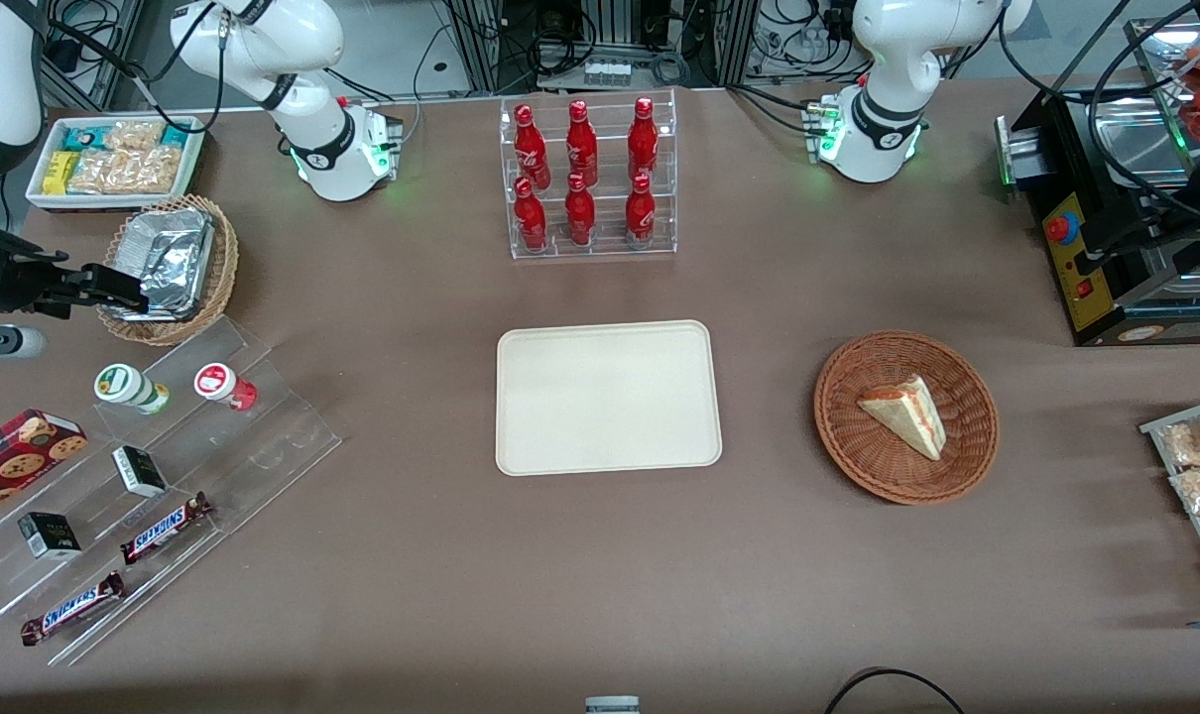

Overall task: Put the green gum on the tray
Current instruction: 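Move the right gripper down over the green-labelled gum container on the stand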

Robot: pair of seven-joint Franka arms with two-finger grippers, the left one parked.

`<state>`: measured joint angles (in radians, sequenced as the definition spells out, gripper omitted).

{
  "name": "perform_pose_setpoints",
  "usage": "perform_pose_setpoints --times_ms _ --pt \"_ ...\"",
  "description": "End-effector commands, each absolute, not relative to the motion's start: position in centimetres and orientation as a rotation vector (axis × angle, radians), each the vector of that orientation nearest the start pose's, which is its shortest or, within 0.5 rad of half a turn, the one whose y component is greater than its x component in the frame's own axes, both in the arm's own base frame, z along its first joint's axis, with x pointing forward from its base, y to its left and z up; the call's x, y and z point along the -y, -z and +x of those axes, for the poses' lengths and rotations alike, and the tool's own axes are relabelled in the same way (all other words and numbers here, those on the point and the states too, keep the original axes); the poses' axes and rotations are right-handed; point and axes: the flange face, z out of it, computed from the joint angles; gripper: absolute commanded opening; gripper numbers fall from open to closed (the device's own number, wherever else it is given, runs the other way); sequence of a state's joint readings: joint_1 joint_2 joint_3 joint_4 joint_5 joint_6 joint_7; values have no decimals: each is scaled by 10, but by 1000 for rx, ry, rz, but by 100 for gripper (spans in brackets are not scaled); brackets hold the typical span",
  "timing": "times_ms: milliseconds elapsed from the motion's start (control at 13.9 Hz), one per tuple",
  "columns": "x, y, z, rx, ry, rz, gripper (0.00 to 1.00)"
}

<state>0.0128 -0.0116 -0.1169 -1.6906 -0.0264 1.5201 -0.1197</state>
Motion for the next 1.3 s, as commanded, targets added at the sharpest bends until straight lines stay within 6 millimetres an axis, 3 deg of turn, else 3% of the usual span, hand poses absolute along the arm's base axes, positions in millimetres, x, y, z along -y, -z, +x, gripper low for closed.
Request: perform_pose_setpoints --times_ms 0,288,720,1224 --pt "59 -576 545 4 -231 -3157 100" --pt "62 -570 544 68 -248 -3143 100" --pt "84 -525 544 304 -217 -3116 100" --pt "140 -477 528 922 -74 -3009 100"
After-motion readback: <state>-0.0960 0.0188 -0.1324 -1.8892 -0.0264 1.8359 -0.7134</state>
